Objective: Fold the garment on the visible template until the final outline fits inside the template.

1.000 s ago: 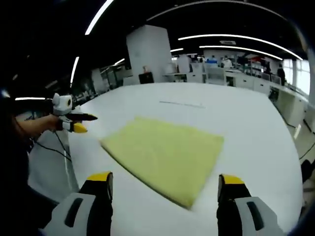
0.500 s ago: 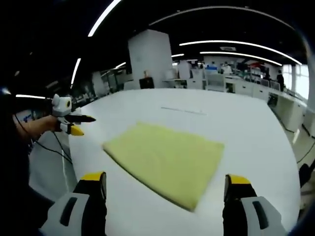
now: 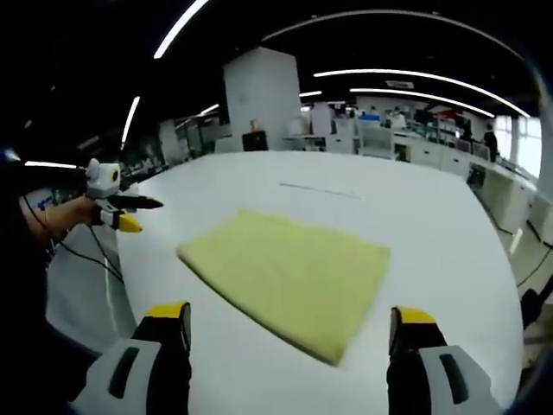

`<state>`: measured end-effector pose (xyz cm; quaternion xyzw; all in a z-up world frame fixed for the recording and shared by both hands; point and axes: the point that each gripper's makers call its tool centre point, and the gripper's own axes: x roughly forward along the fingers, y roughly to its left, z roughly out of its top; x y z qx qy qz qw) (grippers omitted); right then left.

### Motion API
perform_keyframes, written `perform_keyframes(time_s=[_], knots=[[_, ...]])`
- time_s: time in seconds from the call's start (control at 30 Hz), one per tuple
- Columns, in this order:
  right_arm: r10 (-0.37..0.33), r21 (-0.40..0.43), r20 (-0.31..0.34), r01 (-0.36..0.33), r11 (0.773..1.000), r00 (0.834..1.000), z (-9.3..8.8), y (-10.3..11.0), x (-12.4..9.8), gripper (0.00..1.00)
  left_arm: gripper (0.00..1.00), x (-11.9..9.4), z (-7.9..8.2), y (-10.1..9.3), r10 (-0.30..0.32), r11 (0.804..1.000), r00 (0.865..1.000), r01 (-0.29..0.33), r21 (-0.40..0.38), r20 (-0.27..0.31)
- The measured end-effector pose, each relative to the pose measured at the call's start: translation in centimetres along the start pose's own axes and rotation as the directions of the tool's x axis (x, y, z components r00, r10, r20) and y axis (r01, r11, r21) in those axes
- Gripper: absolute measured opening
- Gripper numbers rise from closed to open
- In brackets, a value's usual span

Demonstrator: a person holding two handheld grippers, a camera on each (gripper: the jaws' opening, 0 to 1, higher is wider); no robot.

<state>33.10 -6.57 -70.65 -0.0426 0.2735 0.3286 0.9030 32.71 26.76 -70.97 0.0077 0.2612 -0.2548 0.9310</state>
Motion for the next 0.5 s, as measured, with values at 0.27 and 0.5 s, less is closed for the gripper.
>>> perform_keyframes(time_s=[0.27,0.5], knots=[[-0.011,0.003,0.006,0.011,1.0,1.0,0.03,-0.22,-0.56,0.91,0.95,0.07,0.37,-0.31,-0.001,1.0,1.0,0.001,0.024,-0.006],[-0.015,0.002,0.001,0.015,1.0,1.0,-0.2,-0.08,-0.77,0.88,0.95,-0.08,0.43,-0.42,-0.003,1.0,1.0,0.003,0.029,-0.007]])
